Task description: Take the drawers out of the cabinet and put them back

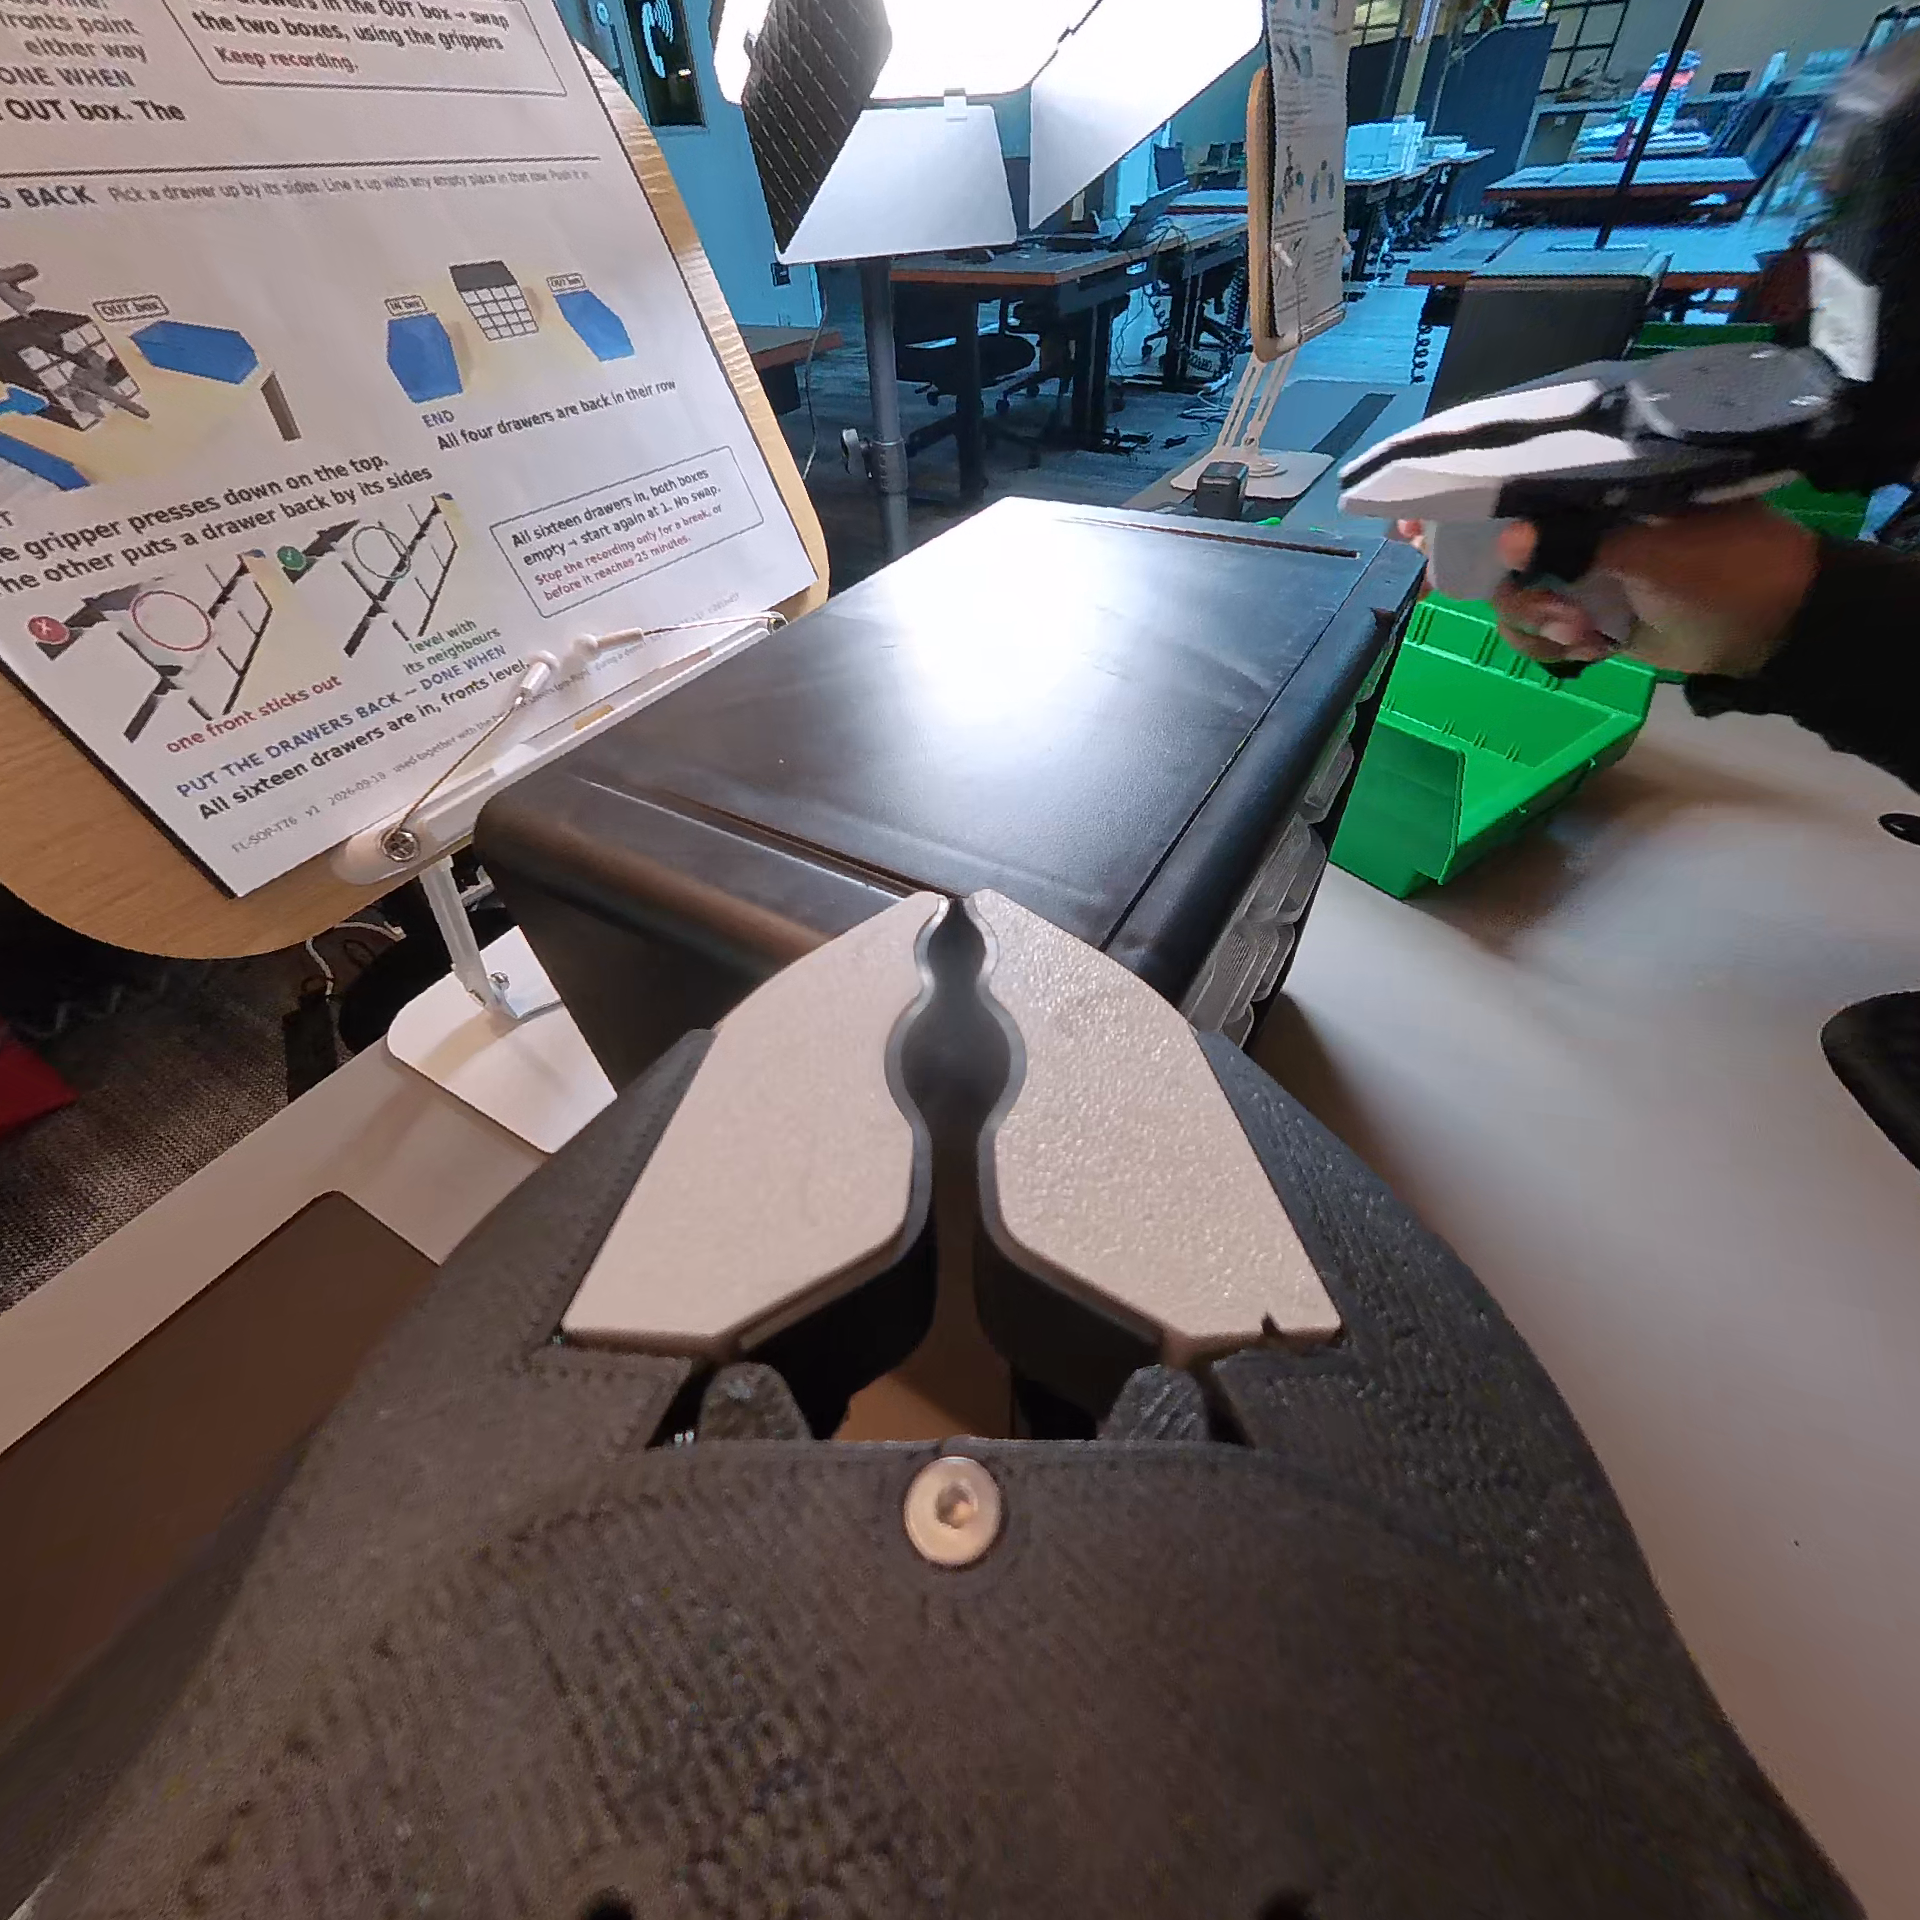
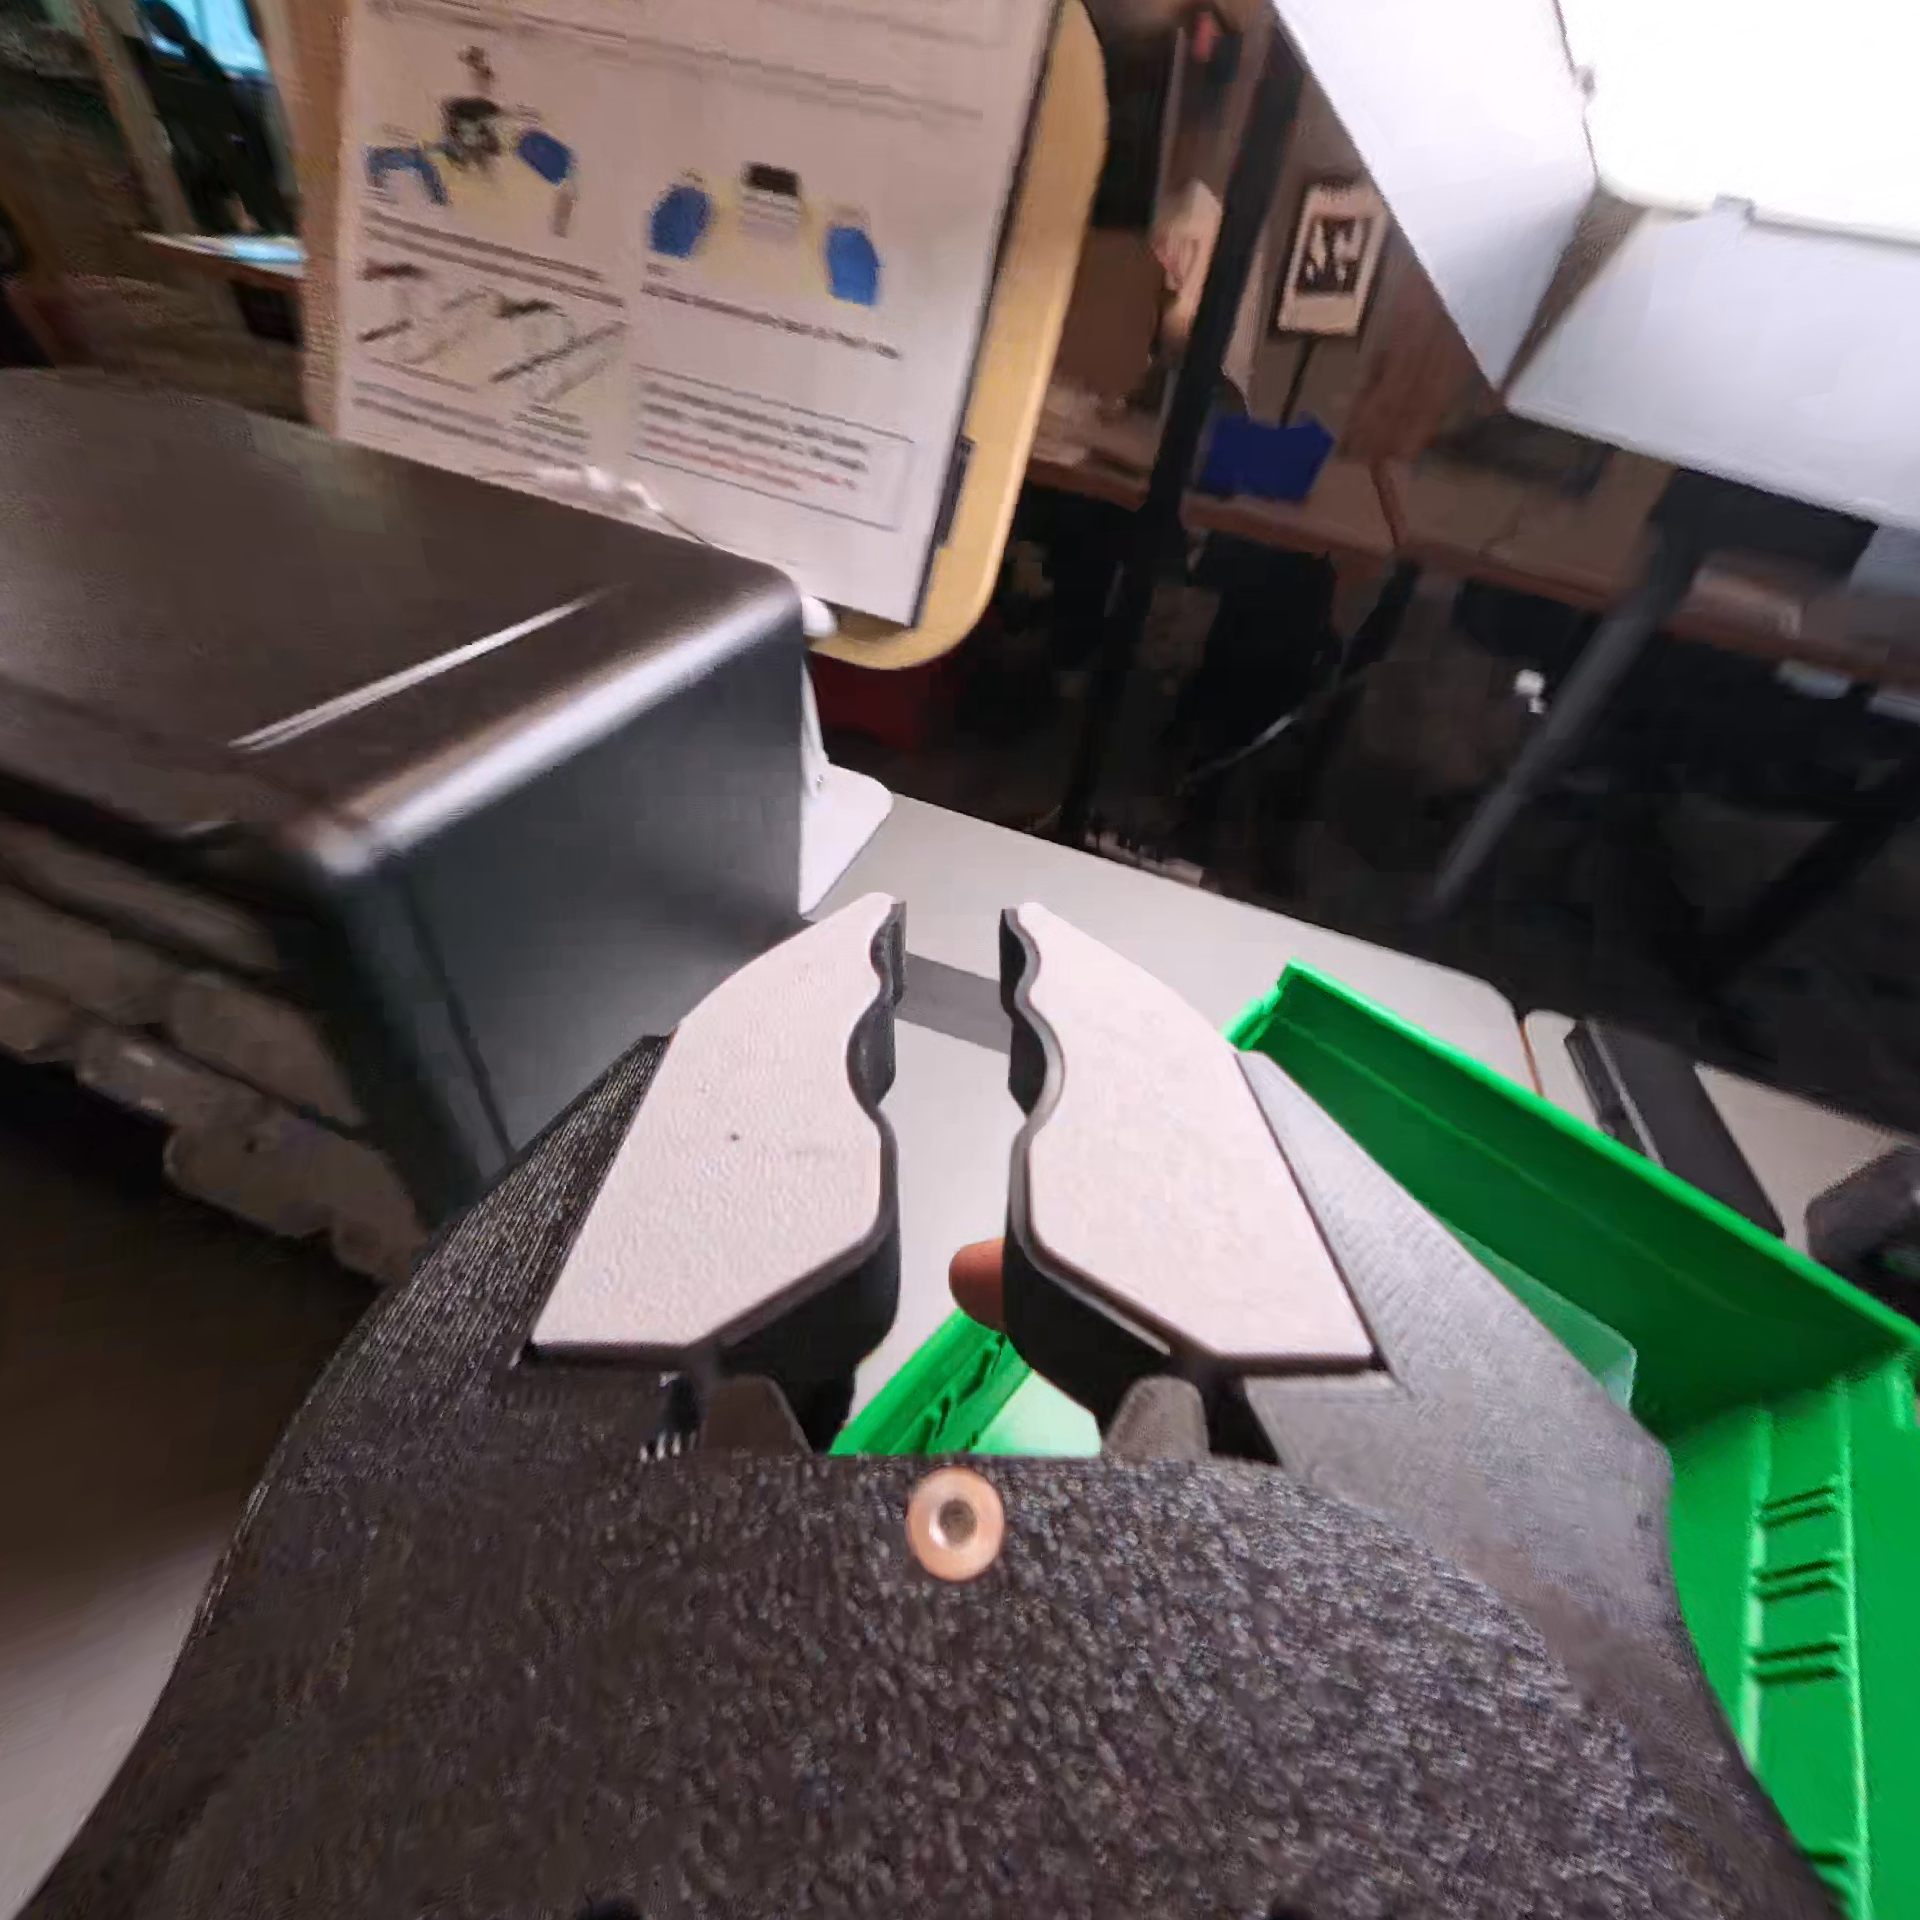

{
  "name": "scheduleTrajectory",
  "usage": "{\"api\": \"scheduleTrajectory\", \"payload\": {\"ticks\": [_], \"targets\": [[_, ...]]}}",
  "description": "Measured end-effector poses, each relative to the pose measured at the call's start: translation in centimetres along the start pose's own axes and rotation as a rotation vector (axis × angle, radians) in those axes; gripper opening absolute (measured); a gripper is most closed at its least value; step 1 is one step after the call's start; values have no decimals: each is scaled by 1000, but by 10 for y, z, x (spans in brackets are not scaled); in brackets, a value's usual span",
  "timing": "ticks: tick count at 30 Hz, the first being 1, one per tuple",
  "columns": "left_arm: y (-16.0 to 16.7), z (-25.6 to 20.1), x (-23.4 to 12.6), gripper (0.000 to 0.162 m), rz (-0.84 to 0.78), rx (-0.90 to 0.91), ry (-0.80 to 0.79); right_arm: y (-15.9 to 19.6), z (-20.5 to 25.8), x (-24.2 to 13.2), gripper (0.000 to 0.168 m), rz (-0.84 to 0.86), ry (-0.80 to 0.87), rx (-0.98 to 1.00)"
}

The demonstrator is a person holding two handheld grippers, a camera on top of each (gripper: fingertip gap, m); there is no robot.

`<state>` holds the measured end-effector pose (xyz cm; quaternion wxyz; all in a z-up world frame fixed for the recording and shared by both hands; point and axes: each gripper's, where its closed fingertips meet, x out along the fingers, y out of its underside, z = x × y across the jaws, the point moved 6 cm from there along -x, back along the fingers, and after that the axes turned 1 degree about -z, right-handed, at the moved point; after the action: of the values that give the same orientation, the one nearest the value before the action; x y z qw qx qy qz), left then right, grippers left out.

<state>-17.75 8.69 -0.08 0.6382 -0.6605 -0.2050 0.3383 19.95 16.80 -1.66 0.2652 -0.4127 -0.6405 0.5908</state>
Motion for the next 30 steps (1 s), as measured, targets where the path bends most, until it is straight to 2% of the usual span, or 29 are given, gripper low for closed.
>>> {"api": "scheduleTrajectory", "payload": {"ticks": [1,4,8,16,22,30], "targets": [[0,0,0,0,1,0,-1,-4,14,-8,16,-30,-21,-59],[0,0,0,0,2,2,-5,-5,53,-27,16,-75,-82,-199],[0,0,0,0,4,3,-8,14,101,-35,16,-60,-153,-356],[0,0,0,0,-1,-5,-5,90,185,-4,18,61,-237,-818],[0,0,0,0,-3,-6,-3,114,207,27,19,27,-154,-1099],[0,1,0,0,-7,-9,4,118,206,35,12,-49,-59,-1217]]}}
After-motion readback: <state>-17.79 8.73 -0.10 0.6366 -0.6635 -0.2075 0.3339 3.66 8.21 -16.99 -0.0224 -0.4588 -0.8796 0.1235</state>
